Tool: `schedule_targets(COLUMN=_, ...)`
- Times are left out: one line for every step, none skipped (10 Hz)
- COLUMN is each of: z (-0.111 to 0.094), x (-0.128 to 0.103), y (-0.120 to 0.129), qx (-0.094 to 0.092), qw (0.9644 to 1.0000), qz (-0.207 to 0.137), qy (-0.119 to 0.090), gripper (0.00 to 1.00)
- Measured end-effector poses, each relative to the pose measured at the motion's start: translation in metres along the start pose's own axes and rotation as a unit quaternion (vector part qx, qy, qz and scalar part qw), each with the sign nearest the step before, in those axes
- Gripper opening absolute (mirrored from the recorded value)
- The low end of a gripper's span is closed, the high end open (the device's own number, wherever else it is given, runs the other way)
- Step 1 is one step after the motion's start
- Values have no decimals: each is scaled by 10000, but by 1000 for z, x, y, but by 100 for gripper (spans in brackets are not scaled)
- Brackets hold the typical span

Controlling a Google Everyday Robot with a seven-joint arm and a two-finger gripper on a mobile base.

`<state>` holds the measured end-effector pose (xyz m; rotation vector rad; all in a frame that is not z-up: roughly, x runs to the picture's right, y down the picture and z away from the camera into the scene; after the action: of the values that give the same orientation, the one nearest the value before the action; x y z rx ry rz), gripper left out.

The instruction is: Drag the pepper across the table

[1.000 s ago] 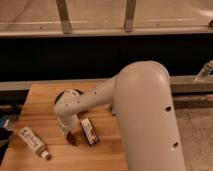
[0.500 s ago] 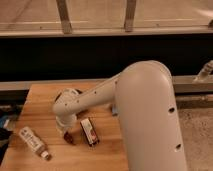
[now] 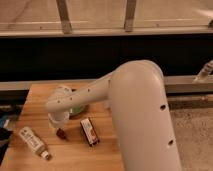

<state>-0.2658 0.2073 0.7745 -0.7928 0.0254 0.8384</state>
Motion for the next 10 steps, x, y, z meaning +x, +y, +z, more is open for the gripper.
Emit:
schedule_targets(z=-1, x=-12, y=4, qx=2, qw=9999, qz=-149, qy=-37, gripper=0)
schedule_targets(z=-1, x=-24, y=10, qx=-3, qw=9995, qz=-305, qy=-54, gripper=0)
schedule_targets(z=0, x=-36, y=16, qx=-16, qw=9989, qz=-460, qy=-75, gripper=0)
schedule_targets(z=2, x=-46, y=19, qx=-19, qw=9982, qz=-601, qy=-87, gripper=0)
schedule_targets(z=4, x=-56, y=20, qx=-25, qw=9974, qz=-718, qy=-94, gripper=0)
schedule_targets(z=7, x=-69, y=25, qx=-71, qw=9963, qz=-849, qy=-113, gripper=0)
schedule_targets(z=9, x=-81, y=30, qx=-112, qw=9951, qz=-972, qy=-134, gripper=0)
schedule_targets(z=7, x=-91, y=31, qx=-127, qw=9940, qz=-1067, qy=-189, gripper=0)
schedule_targets(z=3, x=-102, y=31, qx=-113, qw=9929, qz=-1158, qy=-236, gripper=2)
schedule_targets(z=2, x=-108, y=36, qx=-85, qw=9918, qz=-1255, qy=-246, gripper=3)
